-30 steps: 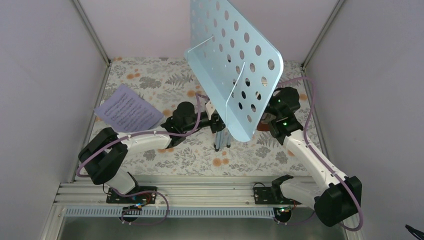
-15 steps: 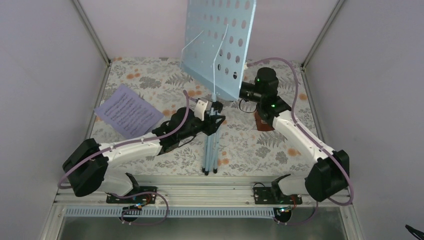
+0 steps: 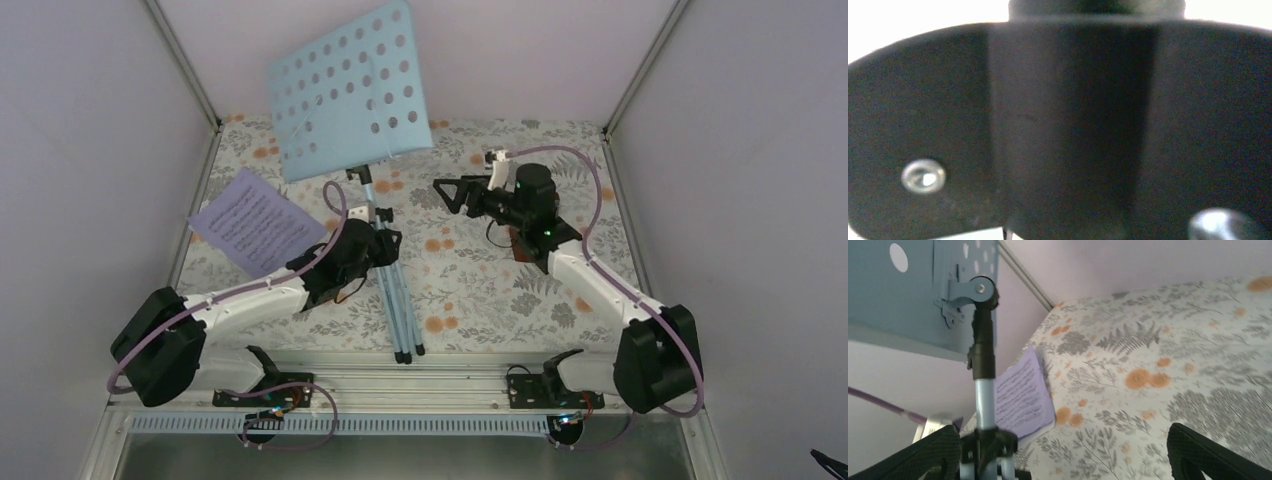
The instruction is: Pack up the instrument practice props
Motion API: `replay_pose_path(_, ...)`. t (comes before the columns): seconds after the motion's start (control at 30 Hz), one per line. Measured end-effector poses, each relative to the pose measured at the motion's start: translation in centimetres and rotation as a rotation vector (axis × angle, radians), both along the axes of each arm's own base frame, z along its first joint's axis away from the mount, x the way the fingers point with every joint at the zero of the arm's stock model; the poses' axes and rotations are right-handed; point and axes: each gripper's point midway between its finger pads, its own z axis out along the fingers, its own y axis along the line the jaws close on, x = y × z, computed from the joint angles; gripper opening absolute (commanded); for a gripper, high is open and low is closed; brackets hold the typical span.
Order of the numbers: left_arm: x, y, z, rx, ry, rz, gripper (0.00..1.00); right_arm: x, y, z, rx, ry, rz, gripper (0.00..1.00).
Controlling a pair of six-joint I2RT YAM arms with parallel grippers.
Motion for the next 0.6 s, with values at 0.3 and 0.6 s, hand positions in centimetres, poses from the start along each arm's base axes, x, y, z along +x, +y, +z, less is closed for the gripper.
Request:
replay_pose_path(0.3, 3.0, 5.1, -3.9, -0.017, 0.168, 0.298, 0.02, -4.9, -0.5, -3.6, -0.041, 0.012, 0.044, 1.0)
replay_pose_path(0.6, 4.3, 5.5, -5.6, -0.01, 0.255, 0.379, 0.02, -13.7, 5.8, -8.8, -0.277, -0.053, 0.25, 1.0)
